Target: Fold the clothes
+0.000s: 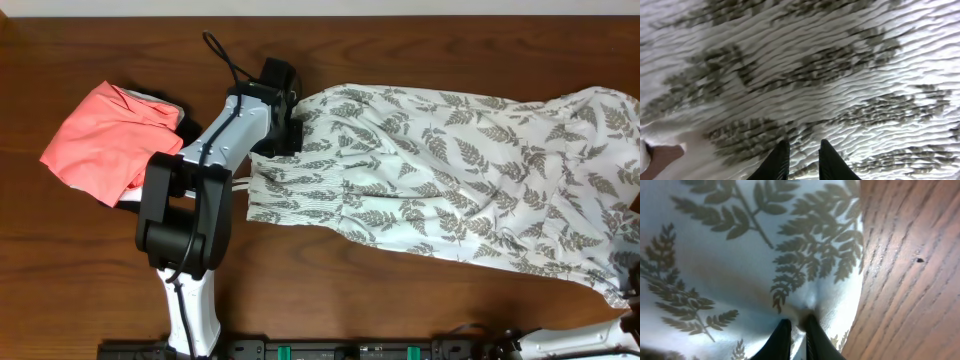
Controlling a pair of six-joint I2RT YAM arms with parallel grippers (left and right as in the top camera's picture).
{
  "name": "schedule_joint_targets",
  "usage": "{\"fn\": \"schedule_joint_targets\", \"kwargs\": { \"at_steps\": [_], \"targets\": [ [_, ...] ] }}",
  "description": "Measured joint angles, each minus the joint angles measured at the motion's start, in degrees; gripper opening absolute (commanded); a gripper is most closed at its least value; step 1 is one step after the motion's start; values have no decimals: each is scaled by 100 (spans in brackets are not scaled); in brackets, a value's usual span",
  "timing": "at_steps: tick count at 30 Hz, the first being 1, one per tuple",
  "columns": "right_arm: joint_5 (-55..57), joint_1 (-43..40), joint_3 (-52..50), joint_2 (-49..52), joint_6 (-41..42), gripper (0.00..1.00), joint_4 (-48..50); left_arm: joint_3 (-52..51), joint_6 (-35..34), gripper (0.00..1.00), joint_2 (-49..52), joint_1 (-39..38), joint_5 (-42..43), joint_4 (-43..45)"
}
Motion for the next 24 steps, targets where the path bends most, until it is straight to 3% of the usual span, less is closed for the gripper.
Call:
{"fn": "schedule_joint_targets", "kwargs": {
  "at_steps": [4, 11, 15, 24],
  "targets": [
    [-638, -50, 173, 90, -35, 11, -76, 0, 0, 22, 0, 2, 0, -17],
    [-1458, 754, 1169, -24, -186, 10, -140, 0, 2, 22, 0, 0, 0, -116],
    [-1626, 1397, 1821, -459, -422, 2, 52, 0, 0, 20, 0, 0, -2, -168],
    [-1344, 2708, 2159, -592, -787, 4, 452, -59, 26, 19, 0, 0, 275, -131]
  ]
}}
